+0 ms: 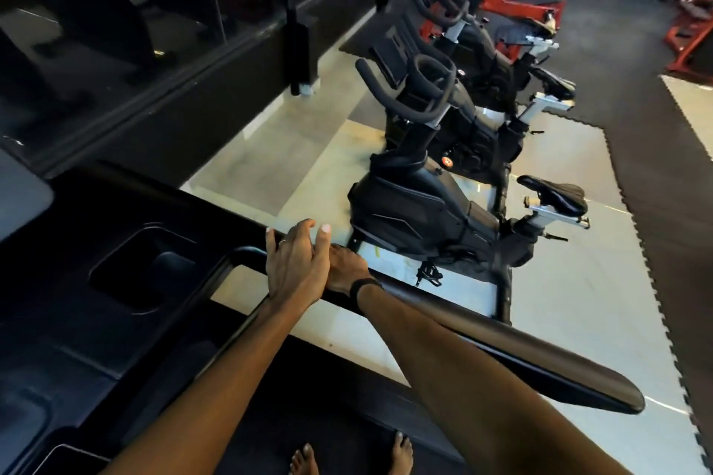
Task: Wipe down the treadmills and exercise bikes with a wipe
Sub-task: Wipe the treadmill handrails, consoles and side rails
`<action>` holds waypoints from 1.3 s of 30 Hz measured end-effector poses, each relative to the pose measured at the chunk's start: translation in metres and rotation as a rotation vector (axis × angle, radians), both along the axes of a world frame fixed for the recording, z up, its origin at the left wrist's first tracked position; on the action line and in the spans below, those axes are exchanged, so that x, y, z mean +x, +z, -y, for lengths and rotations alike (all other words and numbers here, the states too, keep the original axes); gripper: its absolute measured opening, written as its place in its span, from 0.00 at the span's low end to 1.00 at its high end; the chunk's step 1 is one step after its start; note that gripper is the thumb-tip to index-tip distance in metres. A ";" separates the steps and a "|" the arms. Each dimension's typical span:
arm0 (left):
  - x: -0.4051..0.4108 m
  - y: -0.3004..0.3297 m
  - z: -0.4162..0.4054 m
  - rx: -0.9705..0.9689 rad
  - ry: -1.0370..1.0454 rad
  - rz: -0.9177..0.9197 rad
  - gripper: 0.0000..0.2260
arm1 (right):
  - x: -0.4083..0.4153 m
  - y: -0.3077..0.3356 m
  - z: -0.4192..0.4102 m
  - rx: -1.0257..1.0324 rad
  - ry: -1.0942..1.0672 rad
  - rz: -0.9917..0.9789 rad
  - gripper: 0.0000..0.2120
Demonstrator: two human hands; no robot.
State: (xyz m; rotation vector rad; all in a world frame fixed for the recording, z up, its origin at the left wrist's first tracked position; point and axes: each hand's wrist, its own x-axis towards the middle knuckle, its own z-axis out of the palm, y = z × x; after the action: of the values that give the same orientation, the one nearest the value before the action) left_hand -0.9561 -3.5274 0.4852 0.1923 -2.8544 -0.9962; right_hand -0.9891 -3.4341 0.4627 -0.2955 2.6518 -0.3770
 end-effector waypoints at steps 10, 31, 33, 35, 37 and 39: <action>0.003 -0.010 -0.085 -0.128 -0.239 0.018 0.32 | 0.047 0.022 -0.134 -0.025 -0.352 0.267 0.46; 0.036 -0.031 -0.246 -0.160 -0.637 -0.015 0.37 | 0.205 -0.038 -0.294 0.362 -0.908 -0.453 0.37; 0.034 -0.034 -0.235 -0.158 -0.611 -0.010 0.37 | 0.201 -0.038 -0.277 0.328 -0.903 -0.494 0.38; 0.035 -0.034 -0.229 -0.149 -0.606 -0.022 0.36 | 0.197 -0.037 -0.254 0.278 -0.858 -0.544 0.39; 0.036 -0.034 -0.218 -0.117 -0.571 -0.037 0.34 | 0.188 -0.035 -0.224 0.217 -0.742 -0.582 0.38; 0.036 -0.032 -0.203 -0.089 -0.523 -0.059 0.32 | 0.176 -0.034 -0.193 0.146 -0.568 -0.560 0.34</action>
State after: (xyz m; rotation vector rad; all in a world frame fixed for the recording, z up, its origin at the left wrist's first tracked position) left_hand -0.9201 -3.3241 0.4530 -0.6101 -2.9433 -0.9172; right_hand -0.8129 -3.2410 0.4287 0.4836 3.2687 -0.2978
